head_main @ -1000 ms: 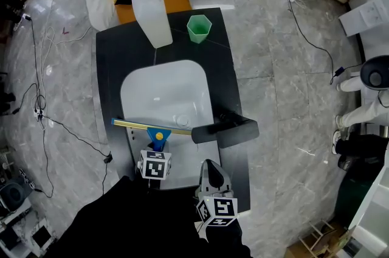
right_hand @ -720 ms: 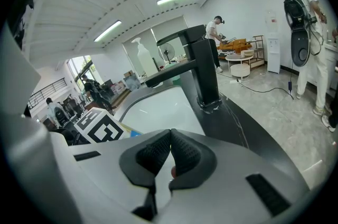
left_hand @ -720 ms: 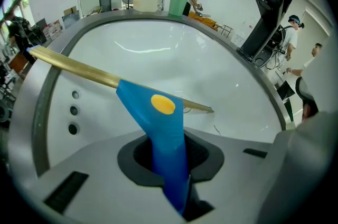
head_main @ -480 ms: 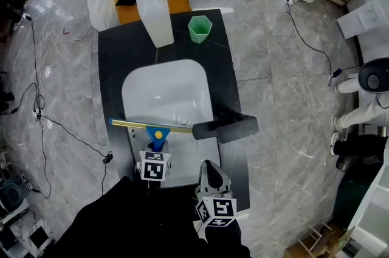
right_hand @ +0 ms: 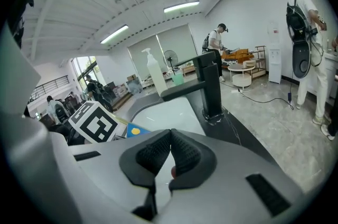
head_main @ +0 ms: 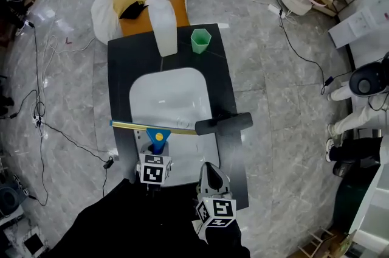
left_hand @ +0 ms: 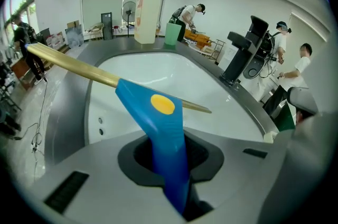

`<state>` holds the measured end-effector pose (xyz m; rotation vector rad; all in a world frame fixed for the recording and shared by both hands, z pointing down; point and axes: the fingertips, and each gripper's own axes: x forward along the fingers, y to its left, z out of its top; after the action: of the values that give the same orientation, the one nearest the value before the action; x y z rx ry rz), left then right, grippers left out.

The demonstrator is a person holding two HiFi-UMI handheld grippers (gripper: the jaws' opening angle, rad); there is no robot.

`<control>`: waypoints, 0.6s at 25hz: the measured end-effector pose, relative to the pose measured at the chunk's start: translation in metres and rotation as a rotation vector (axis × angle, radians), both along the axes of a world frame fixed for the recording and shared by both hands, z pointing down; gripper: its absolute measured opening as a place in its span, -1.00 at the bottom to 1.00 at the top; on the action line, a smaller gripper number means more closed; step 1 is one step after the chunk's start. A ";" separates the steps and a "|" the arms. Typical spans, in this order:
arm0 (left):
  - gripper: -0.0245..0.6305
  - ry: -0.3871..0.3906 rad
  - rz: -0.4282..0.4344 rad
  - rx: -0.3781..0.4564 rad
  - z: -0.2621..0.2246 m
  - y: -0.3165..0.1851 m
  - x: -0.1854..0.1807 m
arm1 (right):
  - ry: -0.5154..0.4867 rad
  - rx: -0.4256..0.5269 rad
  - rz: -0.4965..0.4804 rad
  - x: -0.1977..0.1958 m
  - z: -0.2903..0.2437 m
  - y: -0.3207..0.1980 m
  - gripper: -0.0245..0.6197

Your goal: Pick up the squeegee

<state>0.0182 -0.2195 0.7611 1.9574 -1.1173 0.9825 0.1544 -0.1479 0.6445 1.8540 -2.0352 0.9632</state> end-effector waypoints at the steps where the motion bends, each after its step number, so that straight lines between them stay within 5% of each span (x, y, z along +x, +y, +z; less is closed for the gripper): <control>1: -0.72 0.006 -0.002 0.011 -0.007 0.000 -0.002 | 0.005 0.010 0.000 -0.002 -0.006 0.002 -0.88; 15: -0.72 0.092 0.010 0.167 -0.117 0.018 -0.036 | 0.082 0.145 0.045 -0.030 -0.094 0.034 -0.88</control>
<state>-0.0173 -0.2018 0.6440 2.1195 -1.1706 0.8177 0.1242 -0.1140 0.5503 1.9850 -2.0718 0.7550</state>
